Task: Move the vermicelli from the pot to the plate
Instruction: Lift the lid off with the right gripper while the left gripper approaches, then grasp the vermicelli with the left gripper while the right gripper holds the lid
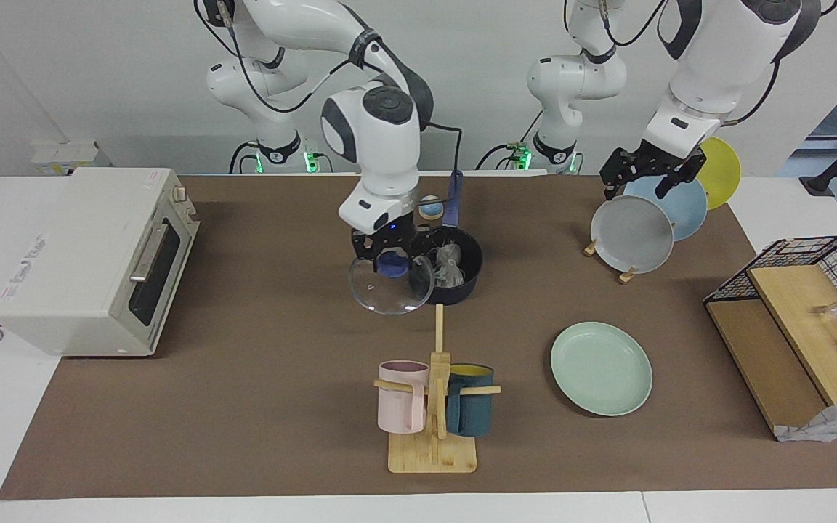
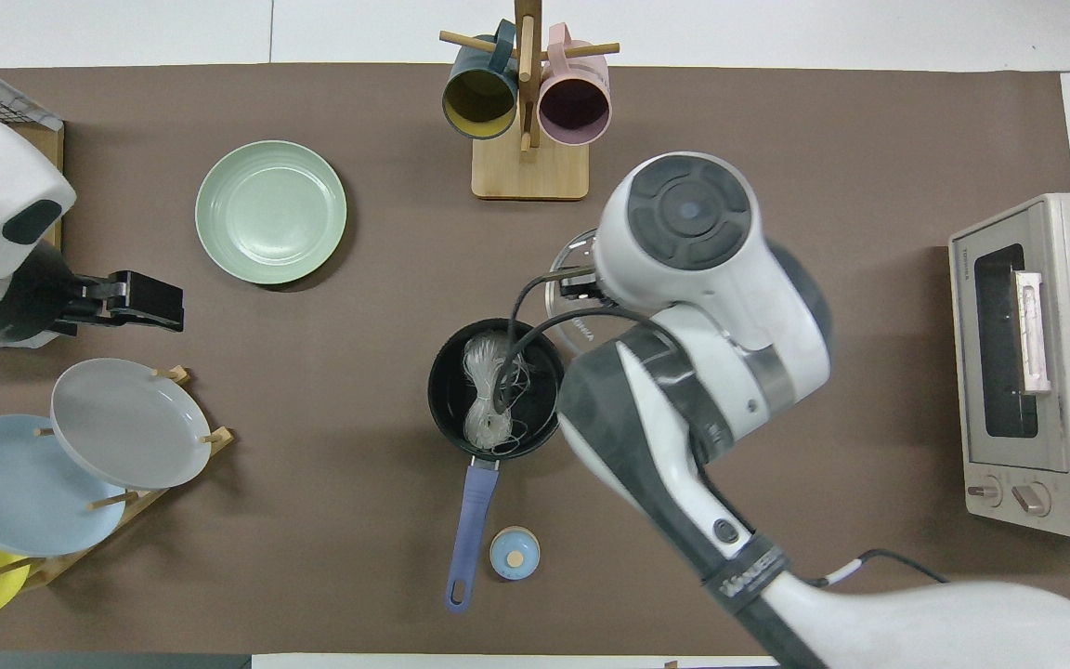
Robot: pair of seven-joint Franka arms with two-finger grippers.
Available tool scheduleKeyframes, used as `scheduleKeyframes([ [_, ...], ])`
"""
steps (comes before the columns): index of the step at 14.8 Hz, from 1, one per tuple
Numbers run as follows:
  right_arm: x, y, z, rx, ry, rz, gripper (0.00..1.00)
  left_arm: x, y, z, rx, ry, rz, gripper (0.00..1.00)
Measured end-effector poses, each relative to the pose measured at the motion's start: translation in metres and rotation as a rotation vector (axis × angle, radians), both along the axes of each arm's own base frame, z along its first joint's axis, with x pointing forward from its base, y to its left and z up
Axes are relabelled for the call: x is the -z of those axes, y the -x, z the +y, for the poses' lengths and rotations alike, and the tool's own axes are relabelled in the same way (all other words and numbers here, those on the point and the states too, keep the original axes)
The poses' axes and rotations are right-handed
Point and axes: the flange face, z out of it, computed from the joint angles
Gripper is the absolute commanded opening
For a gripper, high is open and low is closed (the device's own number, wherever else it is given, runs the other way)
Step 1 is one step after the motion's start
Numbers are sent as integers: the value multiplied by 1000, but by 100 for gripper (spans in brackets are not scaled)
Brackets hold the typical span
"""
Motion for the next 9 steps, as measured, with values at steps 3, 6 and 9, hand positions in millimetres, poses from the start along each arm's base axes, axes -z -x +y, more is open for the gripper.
scheduleKeyframes([
  [3, 19, -24, -92, -73, 29, 55, 41, 8, 19, -74, 14, 4, -11, 100],
  [6, 43, -24, -159, -98, 40, 105, 41, 49, 48, -152, 41, 26, -14, 100],
  [9, 68, -10, -188, -100, 36, 103, 42, 98, 70, -204, 41, 44, 2, 100],
])
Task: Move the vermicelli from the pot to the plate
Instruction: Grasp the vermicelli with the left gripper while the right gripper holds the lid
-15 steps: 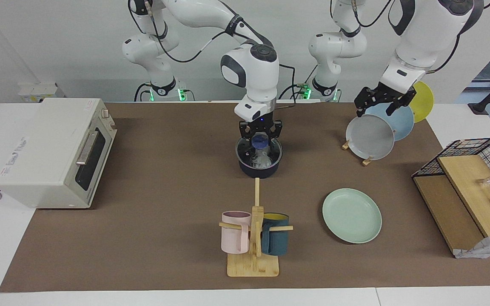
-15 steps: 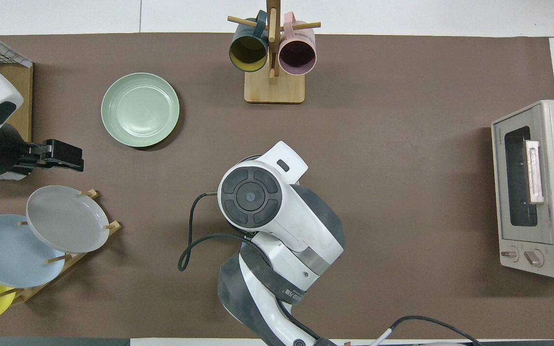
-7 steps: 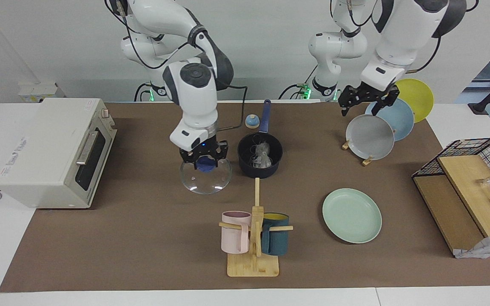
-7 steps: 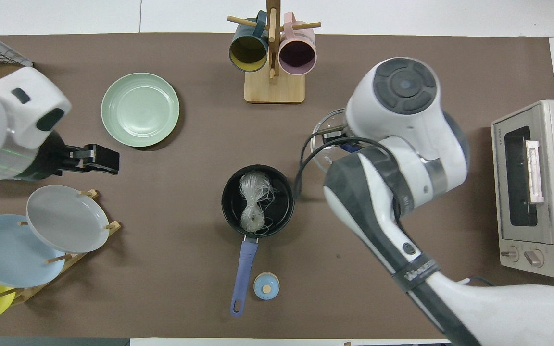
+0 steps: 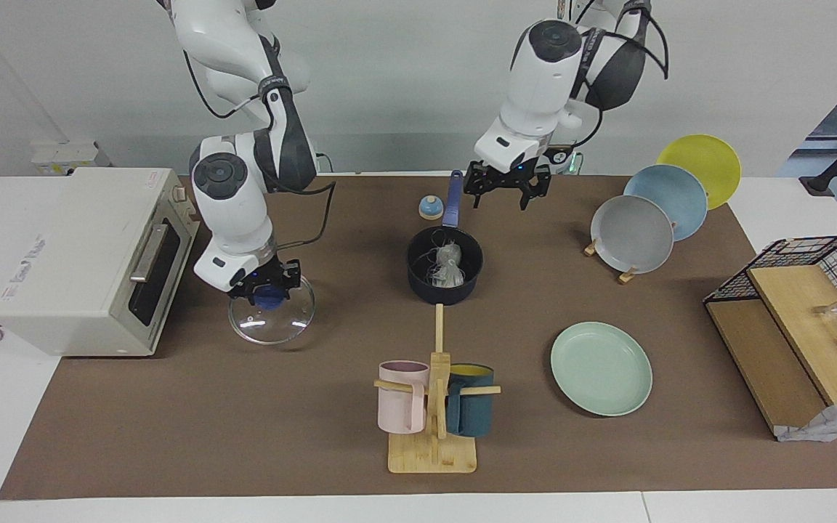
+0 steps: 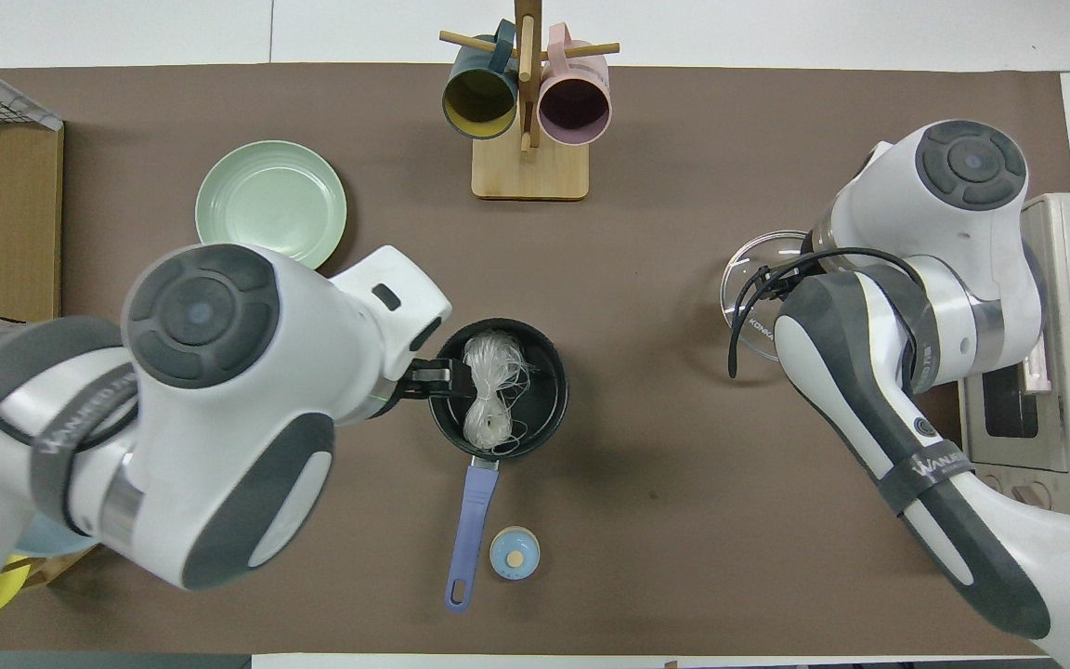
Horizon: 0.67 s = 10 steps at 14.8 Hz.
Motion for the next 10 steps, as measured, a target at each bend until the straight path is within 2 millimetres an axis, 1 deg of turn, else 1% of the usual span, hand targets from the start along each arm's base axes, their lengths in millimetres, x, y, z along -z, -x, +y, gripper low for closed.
scheduleKeyframes([
  [2, 19, 14, -9, 8, -3, -5, 42, 38, 8, -34, -16, 6, 2, 100],
  [3, 28, 22, -12, 10, -5, -8, 42, 61, 10, -48, -19, 10, 2, 100],
  [5, 42, 35, -14, 8, -10, -24, 45, 104, 10, -64, -12, 9, 12, 100],
  [7, 50, 46, -15, 7, -10, -19, 55, 135, 13, -74, -10, 1, 27, 100],
  [8, 53, 50, -16, 7, -9, -14, 67, 145, 15, -79, -11, -3, 35, 100],
  [10, 54, 53, -18, 9, -11, -23, 87, 158, 19, -86, -13, -9, 43, 100],
])
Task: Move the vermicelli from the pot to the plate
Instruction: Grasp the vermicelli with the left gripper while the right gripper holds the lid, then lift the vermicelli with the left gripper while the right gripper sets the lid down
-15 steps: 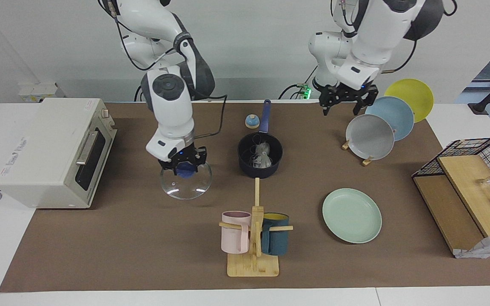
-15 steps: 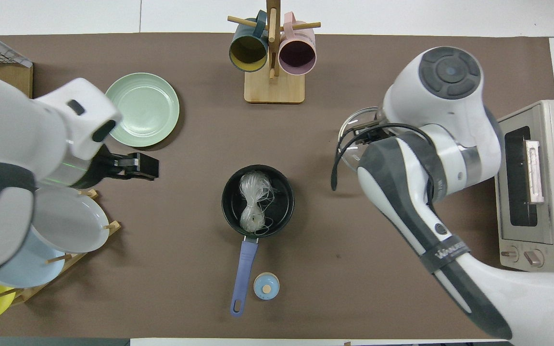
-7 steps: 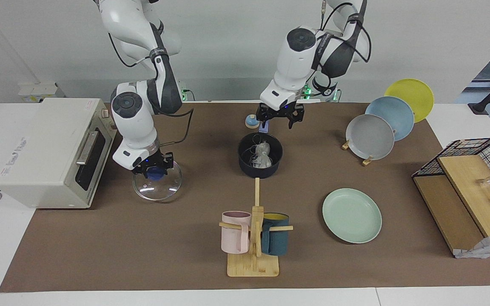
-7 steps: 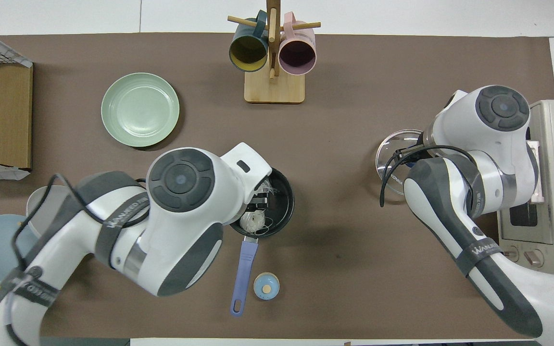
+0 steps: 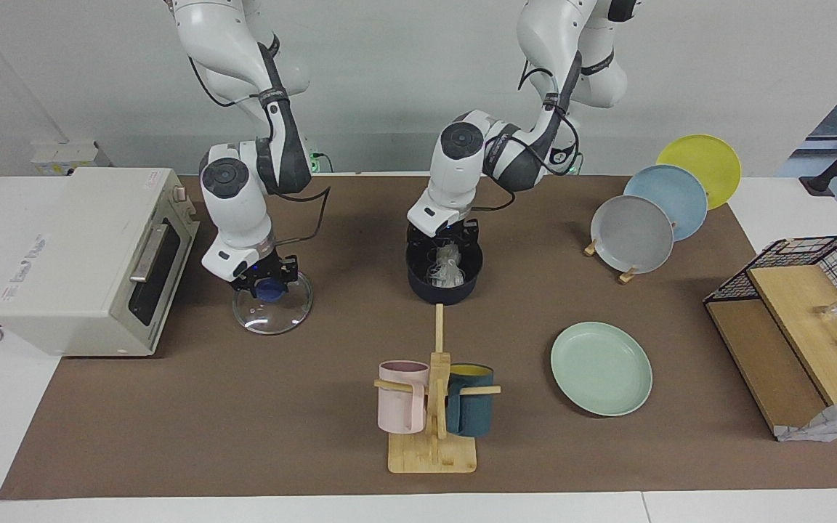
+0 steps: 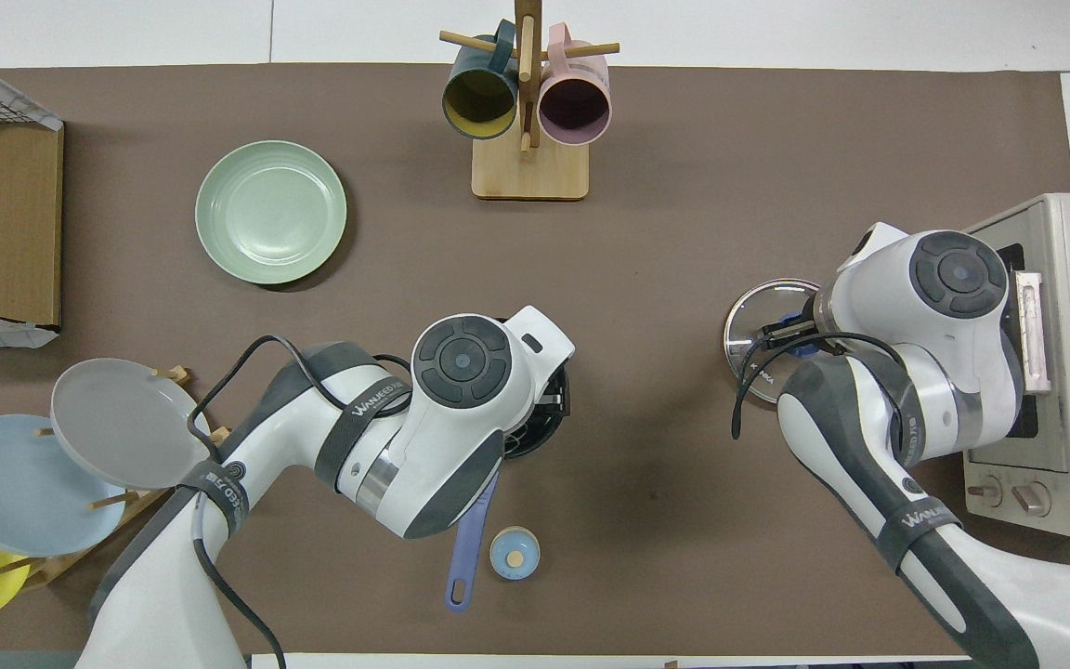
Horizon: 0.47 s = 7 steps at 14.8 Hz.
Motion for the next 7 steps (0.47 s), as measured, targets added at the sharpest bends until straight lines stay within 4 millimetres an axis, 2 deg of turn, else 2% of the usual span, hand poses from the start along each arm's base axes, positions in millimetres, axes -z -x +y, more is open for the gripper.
scheduleKeyframes([
  [1, 0, 0, -2, 3, 0, 0, 100, 4, 2, -2, 0, -3, 4, 100],
  [5, -10, -1, -8, 16, 2, -1, 100, 14, 3, -4, 2, -12, 15, 100],
  [7, -35, -7, -9, 23, 12, 29, 100, 19, 1, -4, 17, -14, 14, 100],
])
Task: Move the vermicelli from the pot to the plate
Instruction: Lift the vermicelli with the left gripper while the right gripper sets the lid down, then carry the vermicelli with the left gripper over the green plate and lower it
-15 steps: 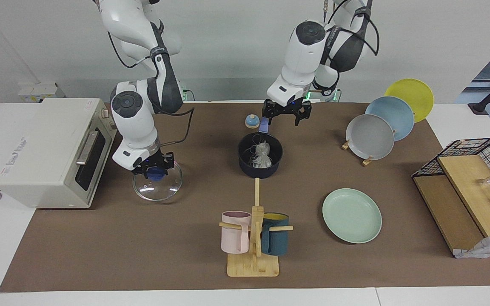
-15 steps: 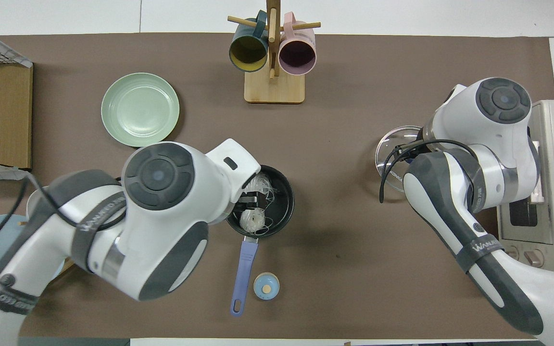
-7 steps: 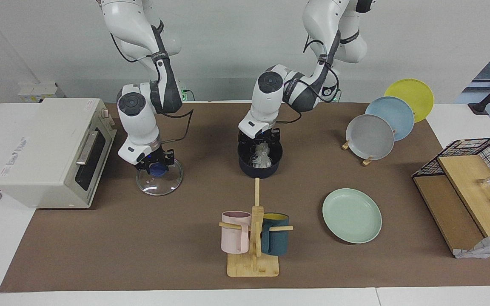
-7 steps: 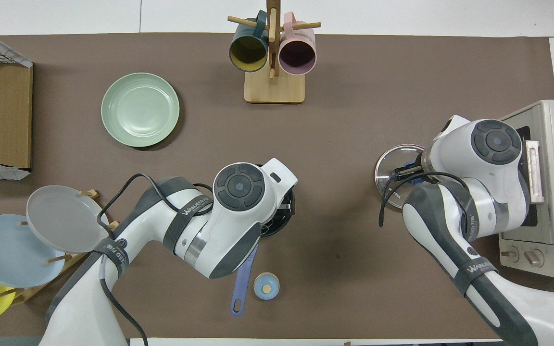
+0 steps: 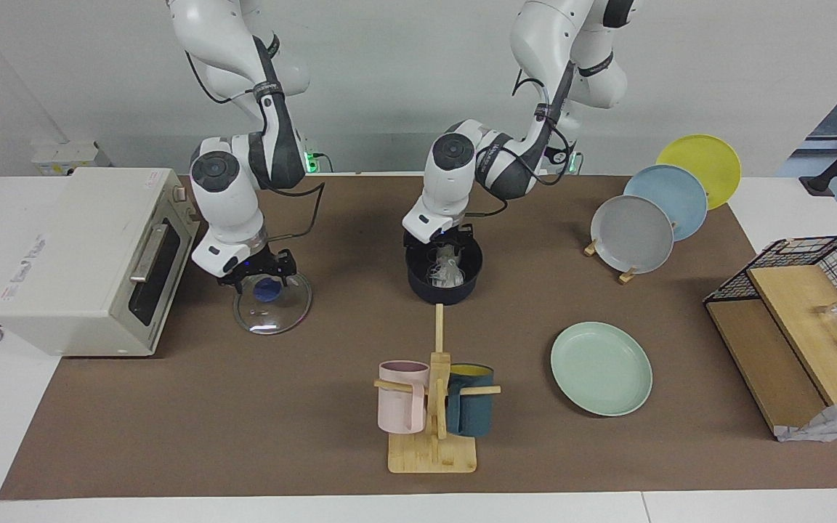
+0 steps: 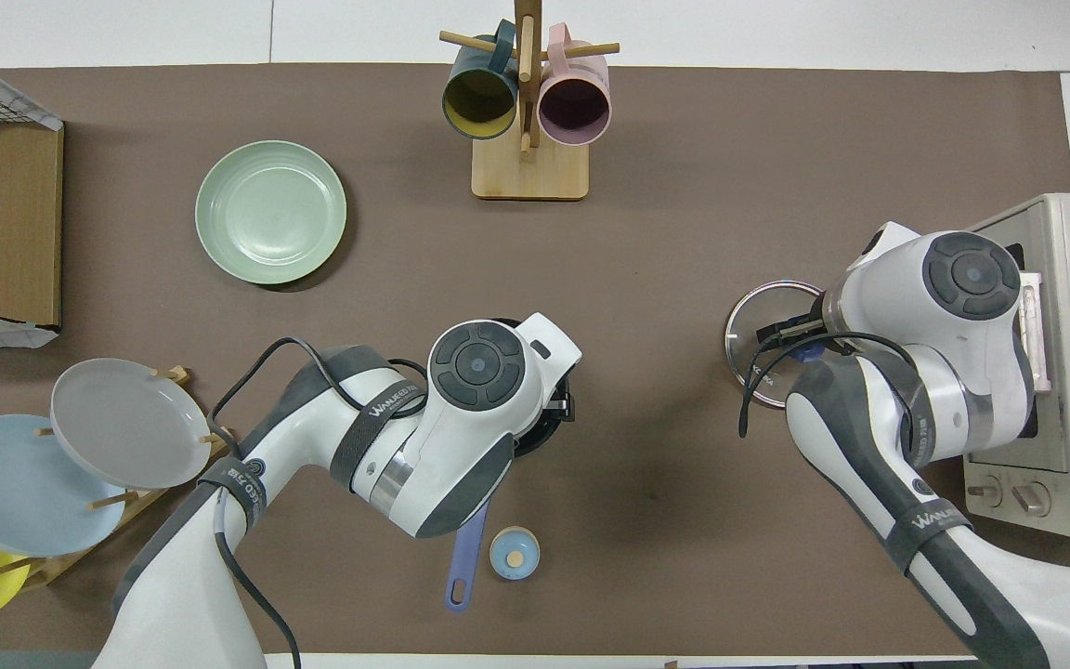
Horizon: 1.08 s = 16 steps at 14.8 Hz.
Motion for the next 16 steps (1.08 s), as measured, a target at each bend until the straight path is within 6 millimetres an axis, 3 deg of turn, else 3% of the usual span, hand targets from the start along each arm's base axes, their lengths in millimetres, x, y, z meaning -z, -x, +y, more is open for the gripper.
scheduleKeyframes([
  [3, -87, -14, -5, 25, 18, 45, 100, 5, -3, 1, 19, 0, -7, 100],
  [4, -121, -16, -7, 35, 22, 52, 100, 6, -3, 1, 22, 1, -9, 95],
  [5, -155, -14, -10, 47, 25, 58, 100, 8, -3, 1, 26, 1, -10, 73],
  [7, -212, -5, -19, 71, 26, 54, 100, 8, -3, 1, 38, 1, -12, 9],
  [8, -232, 2, -25, 83, 27, 54, 100, 8, -3, 1, 43, -1, -13, 0],
  [10, -252, 12, -33, 100, 28, 54, 100, 8, -5, 2, 65, -7, -22, 0],
  [14, -247, 10, -56, 148, -1, 69, 100, 3, -14, 9, 95, -4, -37, 0],
  [16, -245, 10, -65, 165, -9, 75, 100, -13, -25, 19, 87, -2, -40, 0],
])
